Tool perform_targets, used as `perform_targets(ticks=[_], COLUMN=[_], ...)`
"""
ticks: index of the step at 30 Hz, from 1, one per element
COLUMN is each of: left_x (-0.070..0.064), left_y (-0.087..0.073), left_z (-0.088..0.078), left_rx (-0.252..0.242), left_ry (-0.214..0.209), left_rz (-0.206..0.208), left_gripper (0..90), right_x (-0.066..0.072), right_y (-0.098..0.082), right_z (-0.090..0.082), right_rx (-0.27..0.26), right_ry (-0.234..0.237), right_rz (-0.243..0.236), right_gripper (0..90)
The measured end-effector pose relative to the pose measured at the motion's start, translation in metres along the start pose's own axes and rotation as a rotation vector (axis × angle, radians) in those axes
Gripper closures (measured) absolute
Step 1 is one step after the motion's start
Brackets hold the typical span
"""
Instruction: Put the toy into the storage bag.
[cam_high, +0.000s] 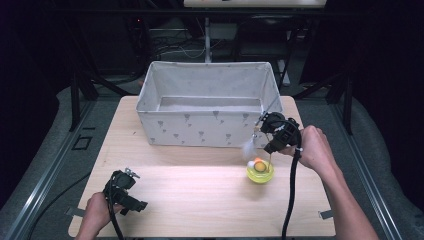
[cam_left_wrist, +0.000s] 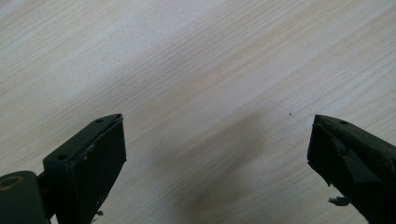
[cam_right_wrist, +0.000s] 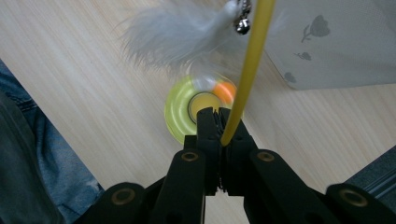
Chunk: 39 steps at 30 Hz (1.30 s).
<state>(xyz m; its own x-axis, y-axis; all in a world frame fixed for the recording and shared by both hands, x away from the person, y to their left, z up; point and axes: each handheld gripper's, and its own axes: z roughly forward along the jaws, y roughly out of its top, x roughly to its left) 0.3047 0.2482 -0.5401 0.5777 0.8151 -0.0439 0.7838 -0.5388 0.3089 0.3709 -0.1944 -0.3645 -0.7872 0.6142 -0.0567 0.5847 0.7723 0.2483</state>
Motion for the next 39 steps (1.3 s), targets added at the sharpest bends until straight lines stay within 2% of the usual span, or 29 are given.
perform_targets(ticks=[11,27,39], left_x=[0.001,0.002,0.003], left_y=[-0.001,-0.001,-0.001], left_z=[0.0,0.001,0.001], left_rx=[0.001,0.003,0.006], left_ry=[-0.002,-0.006,-0.006], left_rz=[-0.006,-0.005,-0.003], left_gripper=[4.6,4.5,4.5], right_x=[-0.006,-0.016,-0.022], right_y=[0.003,0.004,0.002], right_z=[-0.009,-0.032,-0.033], right_rx=[-0.018,-0.042,-0.041], right_ry=[0.009,0.011,0.017], right_rz=[0.006,0.021,0.038], right_gripper=[88.3,88.3,88.3])
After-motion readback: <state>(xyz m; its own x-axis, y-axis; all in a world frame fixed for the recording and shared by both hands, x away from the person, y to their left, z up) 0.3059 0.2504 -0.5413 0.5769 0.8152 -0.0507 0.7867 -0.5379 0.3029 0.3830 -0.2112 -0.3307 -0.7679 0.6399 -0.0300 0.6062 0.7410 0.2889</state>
